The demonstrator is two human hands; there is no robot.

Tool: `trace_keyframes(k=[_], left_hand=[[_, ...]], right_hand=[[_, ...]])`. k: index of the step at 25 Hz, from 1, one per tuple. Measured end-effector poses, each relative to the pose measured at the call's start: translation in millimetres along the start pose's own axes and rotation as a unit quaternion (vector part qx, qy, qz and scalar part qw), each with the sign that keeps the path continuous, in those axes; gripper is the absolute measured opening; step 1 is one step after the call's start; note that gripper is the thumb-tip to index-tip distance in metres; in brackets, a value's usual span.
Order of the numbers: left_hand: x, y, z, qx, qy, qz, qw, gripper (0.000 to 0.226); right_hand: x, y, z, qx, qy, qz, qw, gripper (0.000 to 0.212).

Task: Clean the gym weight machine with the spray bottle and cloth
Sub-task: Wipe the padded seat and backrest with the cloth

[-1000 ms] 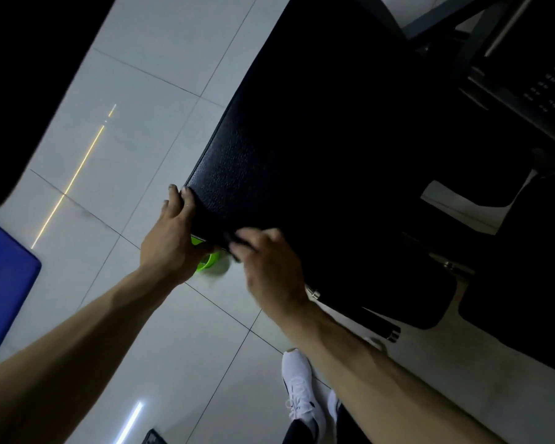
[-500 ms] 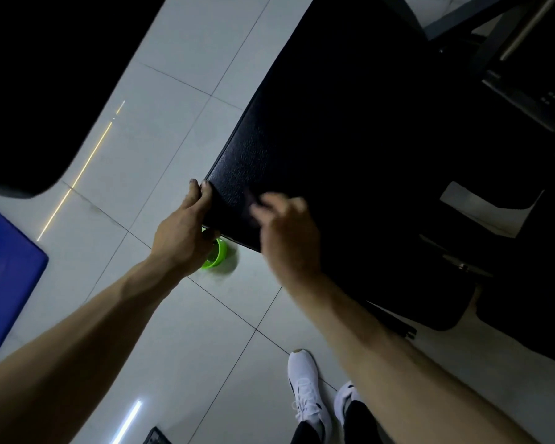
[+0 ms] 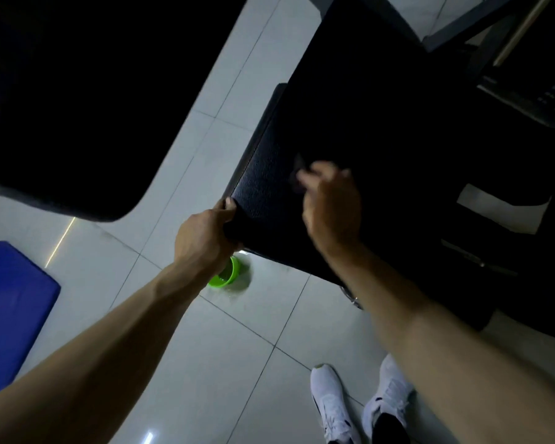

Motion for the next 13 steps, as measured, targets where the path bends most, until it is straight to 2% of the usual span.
trace_keyframes(k=[2,4,6,8,9,11,12,13], left_hand=[[-0.7,2.7,-1.3,0.005,0.012,0.001,1.000,0.039],[-0.5,2.4,-3.3,0.010,0.014,0.012,1.000,0.028],[0.0,3.6,-3.0,0.001,0.028,0.022,0.999,0.032],[2.5,7.8,-4.9,-0.008,0.043,0.032,0.999,0.041],[4.5,9.9,-5.6,-0.013,0.048,0.038,0.998,0.046],[4.6,10.6,-7.3,-0.026,0.061,0.051,0.997,0.050],[3.7,9.4,-9.0,-0.033,0.068,0.056,0.996,0.051],[3.2,8.1,-10.1,-0.036,0.075,0.062,0.995,0.052]], right_hand=[[-42.4,-12.5,54.6,-0.058,0.096,-0.048,0.993,0.024],[-60.5,-22.0,87.3,-0.104,0.157,-0.066,0.980,0.013],[-55.5,-19.4,80.0,-0.121,0.196,-0.068,0.971,0.015],[-39.1,-12.9,42.9,-0.093,0.224,-0.051,0.969,0.026],[-29.8,-8.6,13.7,-0.058,0.201,-0.040,0.977,0.029],[-15.3,2.1,-44.8,-0.009,0.087,-0.022,0.996,0.033],[-14.2,2.4,-59.3,0.004,0.034,-0.018,0.999,0.034],[-21.3,-1.0,-59.9,0.007,0.015,-0.018,1.000,0.033]])
Point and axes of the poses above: each hand's wrist, its own z-axis away from the middle knuckle, its own y-axis out of the back of the hand, x = y × z, the point moved 2 cm from there along -z, towards the middle knuckle, and after that the axes turned 13 degrees about -y, right-handed, at the moved point
